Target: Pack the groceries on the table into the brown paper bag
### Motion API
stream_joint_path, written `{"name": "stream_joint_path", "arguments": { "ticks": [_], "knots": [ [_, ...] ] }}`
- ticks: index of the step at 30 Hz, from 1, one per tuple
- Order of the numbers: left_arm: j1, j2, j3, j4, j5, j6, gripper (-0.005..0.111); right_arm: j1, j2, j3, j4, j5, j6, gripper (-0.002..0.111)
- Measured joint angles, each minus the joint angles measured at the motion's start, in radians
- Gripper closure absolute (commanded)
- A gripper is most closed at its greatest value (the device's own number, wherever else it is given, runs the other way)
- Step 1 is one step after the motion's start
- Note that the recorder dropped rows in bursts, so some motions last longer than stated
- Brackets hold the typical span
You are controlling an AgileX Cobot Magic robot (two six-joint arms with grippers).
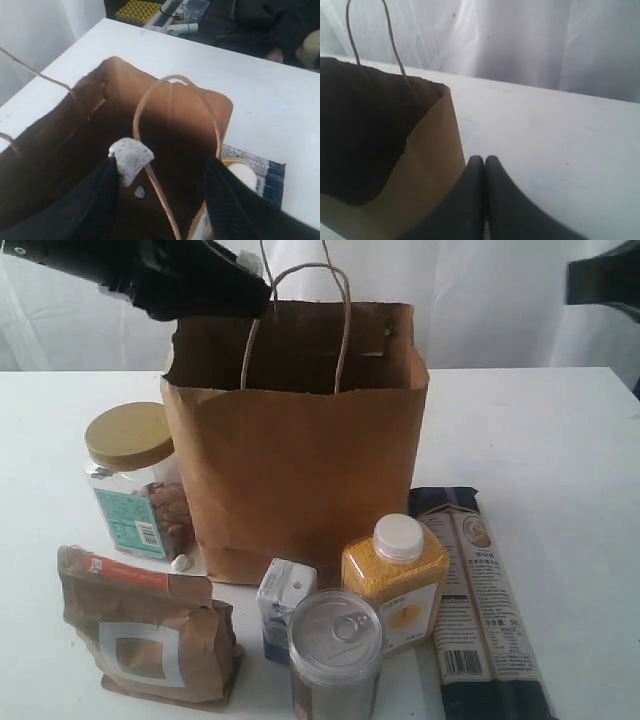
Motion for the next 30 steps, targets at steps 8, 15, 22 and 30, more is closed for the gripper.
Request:
{"name": "stream_joint_path", "arguments": {
  "ticks": [8,15,22,30],
  "knots": [
    [0.0,0.055,0.0,-0.154,0.008,0.21,0.051,0.0,0.28,-0.239,0.584,0.143,-0.757,0.108],
    [0.0,0.059,0.0,-0.192,-0.023,0.272,0.051,0.0,0.323,-0.241,0.856,0.246,-1.068,0.108],
    [0.0,0.059,0.0,-0.199,-0.023,0.305,0.051,0.0,0.364,-0.244,0.969,0.352,-1.228,0.108],
    [0.0,0.059,0.0,-0.202,-0.026,0.327,0.051,0.0,0.378,-0.215,1.058,0.432,-1.357,0.105]
  ]
}}
